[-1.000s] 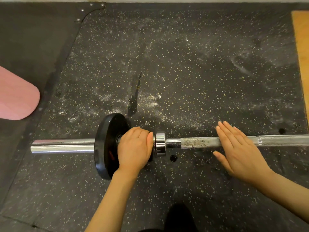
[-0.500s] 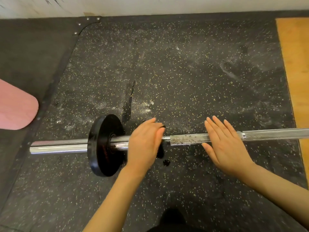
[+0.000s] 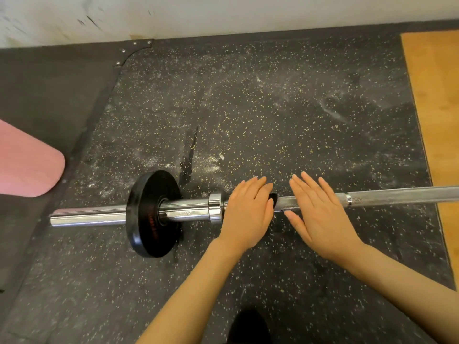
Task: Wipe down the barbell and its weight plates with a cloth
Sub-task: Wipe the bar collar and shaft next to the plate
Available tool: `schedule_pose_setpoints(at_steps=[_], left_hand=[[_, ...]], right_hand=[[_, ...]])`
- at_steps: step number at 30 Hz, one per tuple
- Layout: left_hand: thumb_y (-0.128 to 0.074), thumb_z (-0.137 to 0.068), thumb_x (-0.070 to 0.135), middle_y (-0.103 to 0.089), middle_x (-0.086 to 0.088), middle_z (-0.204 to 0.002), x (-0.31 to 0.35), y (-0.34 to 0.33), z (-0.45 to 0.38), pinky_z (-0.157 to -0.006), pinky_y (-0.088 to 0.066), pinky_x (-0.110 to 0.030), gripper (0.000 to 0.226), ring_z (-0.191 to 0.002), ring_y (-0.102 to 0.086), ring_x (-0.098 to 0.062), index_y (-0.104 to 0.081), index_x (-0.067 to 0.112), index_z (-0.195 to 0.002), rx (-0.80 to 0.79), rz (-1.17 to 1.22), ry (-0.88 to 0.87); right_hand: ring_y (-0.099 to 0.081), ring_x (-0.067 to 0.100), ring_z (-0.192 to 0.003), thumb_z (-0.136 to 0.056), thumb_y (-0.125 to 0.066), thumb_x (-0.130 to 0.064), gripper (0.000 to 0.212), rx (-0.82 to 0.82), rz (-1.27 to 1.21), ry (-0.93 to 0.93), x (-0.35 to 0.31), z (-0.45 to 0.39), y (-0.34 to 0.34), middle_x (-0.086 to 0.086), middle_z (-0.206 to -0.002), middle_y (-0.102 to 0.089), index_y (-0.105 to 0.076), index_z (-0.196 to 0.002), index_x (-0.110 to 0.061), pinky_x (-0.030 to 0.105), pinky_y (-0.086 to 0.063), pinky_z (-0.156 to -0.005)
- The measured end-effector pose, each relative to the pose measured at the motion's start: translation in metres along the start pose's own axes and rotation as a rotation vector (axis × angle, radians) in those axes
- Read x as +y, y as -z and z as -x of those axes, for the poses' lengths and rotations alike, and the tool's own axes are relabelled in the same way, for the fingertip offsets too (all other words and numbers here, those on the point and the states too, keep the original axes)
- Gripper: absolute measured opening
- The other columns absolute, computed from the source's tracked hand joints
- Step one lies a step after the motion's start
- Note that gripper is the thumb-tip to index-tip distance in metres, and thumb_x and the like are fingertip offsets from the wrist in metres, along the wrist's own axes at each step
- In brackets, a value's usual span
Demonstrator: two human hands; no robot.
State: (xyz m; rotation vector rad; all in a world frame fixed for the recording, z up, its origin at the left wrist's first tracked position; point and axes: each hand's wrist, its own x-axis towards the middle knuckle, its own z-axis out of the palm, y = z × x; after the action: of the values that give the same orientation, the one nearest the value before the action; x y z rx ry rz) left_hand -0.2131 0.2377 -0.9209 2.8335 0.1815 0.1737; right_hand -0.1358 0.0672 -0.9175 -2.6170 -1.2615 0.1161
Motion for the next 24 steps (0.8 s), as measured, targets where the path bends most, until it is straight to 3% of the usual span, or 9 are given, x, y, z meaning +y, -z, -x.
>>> schedule_pose_setpoints(at_steps=[3, 7, 10, 14, 18, 21, 24], left_hand=[[-0.053, -0.093, 0.025, -0.058, -0.013, -0.133, -0.01, 0.015, 0.005, -0.112, -0.035, -0.047, 0.036, -0.129, -0.05, -0.031, -0.063, 0.006, -0.121, 0.03, -0.171, -0.046], [-0.044, -0.095, 0.04, -0.059, -0.015, -0.132, -0.03, 0.032, 0.016, -0.112, -0.033, -0.051, 0.042, -0.128, -0.051, -0.033, -0.07, 0.01, -0.11, 0.034, -0.3, 0.062], [-0.033, -0.099, 0.038, -0.057, -0.013, -0.135, -0.05, 0.037, 0.029, -0.114, -0.029, -0.049, 0.048, -0.13, -0.048, -0.031, -0.069, 0.01, -0.115, 0.041, -0.21, 0.15], [-0.028, -0.1, 0.035, -0.06, -0.007, -0.132, -0.067, 0.034, 0.037, -0.115, -0.027, -0.044, 0.049, -0.127, -0.051, -0.026, -0.065, 0.01, -0.122, 0.052, -0.048, 0.211], [-0.028, -0.1, 0.034, -0.067, -0.003, -0.119, -0.077, 0.032, 0.037, -0.106, -0.038, -0.045, 0.048, -0.112, -0.061, -0.023, -0.063, 0.01, -0.122, 0.045, 0.003, 0.141], [-0.028, -0.1, 0.034, -0.068, -0.003, -0.115, -0.092, 0.036, 0.039, -0.105, -0.039, -0.046, 0.048, -0.108, -0.062, -0.023, -0.063, 0.01, -0.123, 0.044, -0.048, 0.141], [-0.023, -0.099, 0.038, -0.07, -0.003, -0.113, -0.105, 0.037, 0.043, -0.11, -0.032, -0.045, 0.054, -0.108, -0.063, -0.021, -0.063, 0.011, -0.123, -0.001, -0.135, 0.254]], right_hand=[[-0.036, 0.028, -0.141, -0.099, -0.029, -0.044, 0.062, 0.015, -0.026, 0.083, -0.015, -0.01, -0.004, 0.012, -0.146, -0.046, -0.046, -0.142, -0.003, 0.046, -0.023, -0.117], [-0.041, 0.029, -0.138, -0.099, -0.041, -0.038, 0.049, 0.031, -0.062, 0.126, -0.036, -0.021, -0.014, 0.012, -0.143, -0.051, -0.055, -0.136, -0.009, 0.048, -0.028, -0.116], [-0.042, 0.029, -0.137, -0.096, -0.054, -0.031, 0.043, 0.033, -0.086, 0.11, -0.043, -0.026, -0.021, 0.011, -0.141, -0.052, -0.057, -0.134, -0.01, 0.048, -0.027, -0.116], [-0.039, 0.027, -0.139, -0.098, -0.053, -0.028, 0.049, 0.026, -0.079, 0.116, -0.043, -0.026, -0.025, 0.009, -0.146, -0.047, -0.047, -0.142, -0.01, 0.044, -0.023, -0.118], [-0.04, 0.029, -0.137, -0.094, -0.053, -0.019, 0.052, 0.069, -0.089, 0.199, -0.05, -0.024, -0.026, 0.012, -0.148, -0.044, -0.045, -0.143, -0.005, 0.043, -0.027, -0.116], [-0.047, 0.03, -0.132, -0.096, -0.041, -0.035, 0.056, 0.076, -0.053, 0.162, -0.067, -0.028, -0.031, 0.015, -0.143, -0.049, -0.048, -0.139, 0.0, 0.045, -0.031, -0.114], [-0.055, 0.032, -0.124, -0.092, -0.057, -0.041, 0.065, 0.061, 0.02, 0.065, -0.08, -0.035, -0.039, 0.018, -0.135, -0.056, -0.047, -0.138, 0.004, 0.046, -0.038, -0.11]])
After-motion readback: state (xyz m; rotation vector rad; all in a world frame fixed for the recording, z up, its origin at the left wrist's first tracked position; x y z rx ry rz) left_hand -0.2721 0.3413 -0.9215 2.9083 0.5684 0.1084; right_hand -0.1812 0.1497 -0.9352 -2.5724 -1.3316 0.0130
